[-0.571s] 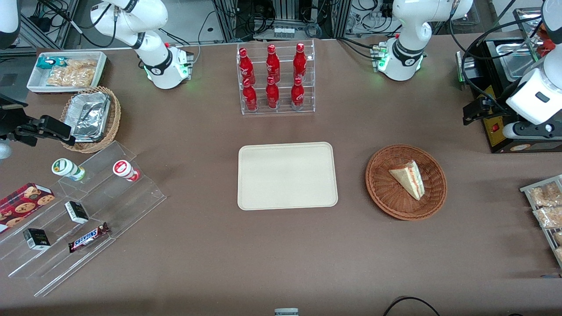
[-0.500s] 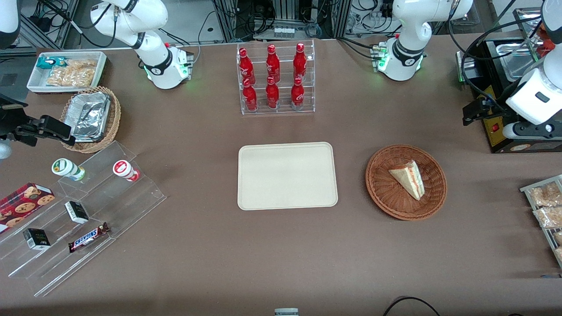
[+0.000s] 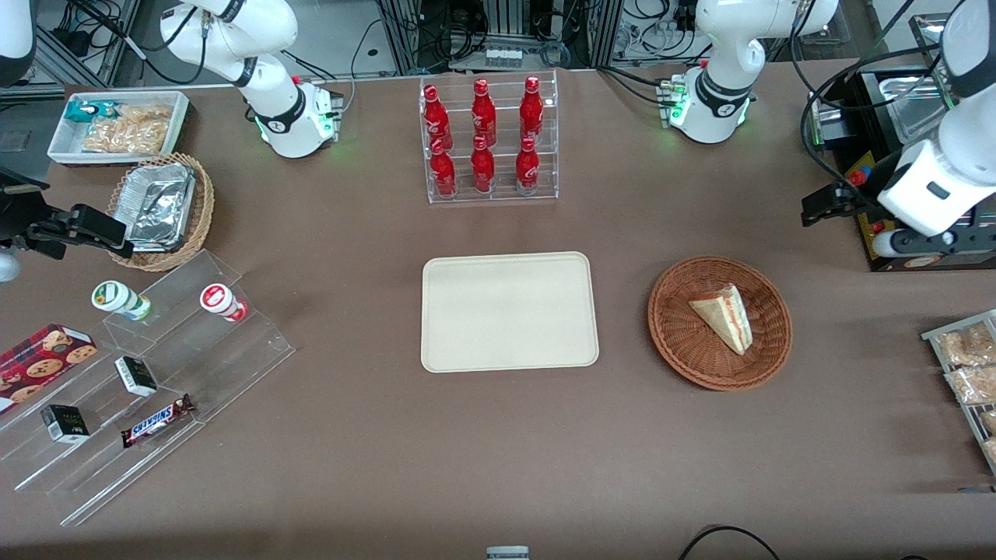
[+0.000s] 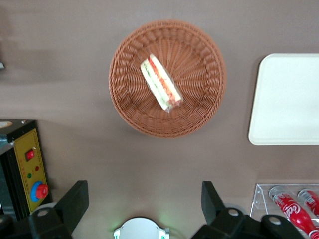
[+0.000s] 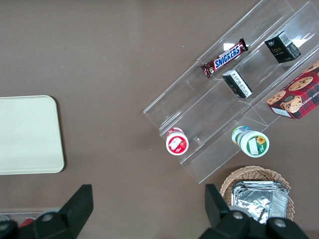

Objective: Place sandwich from basket to tray
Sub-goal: 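Move the left gripper over the wicker basket toward the sandwich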

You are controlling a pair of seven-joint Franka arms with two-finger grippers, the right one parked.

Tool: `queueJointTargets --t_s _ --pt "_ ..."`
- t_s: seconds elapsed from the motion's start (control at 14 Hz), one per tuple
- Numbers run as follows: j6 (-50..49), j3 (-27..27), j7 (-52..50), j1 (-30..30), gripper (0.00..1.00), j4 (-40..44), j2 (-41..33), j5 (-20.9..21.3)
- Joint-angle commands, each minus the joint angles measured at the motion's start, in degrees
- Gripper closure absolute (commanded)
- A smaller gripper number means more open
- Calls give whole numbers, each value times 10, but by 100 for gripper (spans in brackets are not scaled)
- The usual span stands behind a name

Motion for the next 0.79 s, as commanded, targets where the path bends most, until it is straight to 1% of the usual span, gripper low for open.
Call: queueJointTargets --t_s 0.0,0.07,0.29,0.57,0.71 --pt "18 -4 -7 3 0 -17 26 -4" --pt "41 -4 -7 3 0 -36 28 -4" --pt "183 -5 -7 -3 0 -145 21 -3" --pt "315 -5 -10 -4 0 -251 20 -3" --pt "402 -5 -26 -4 0 -313 18 -4"
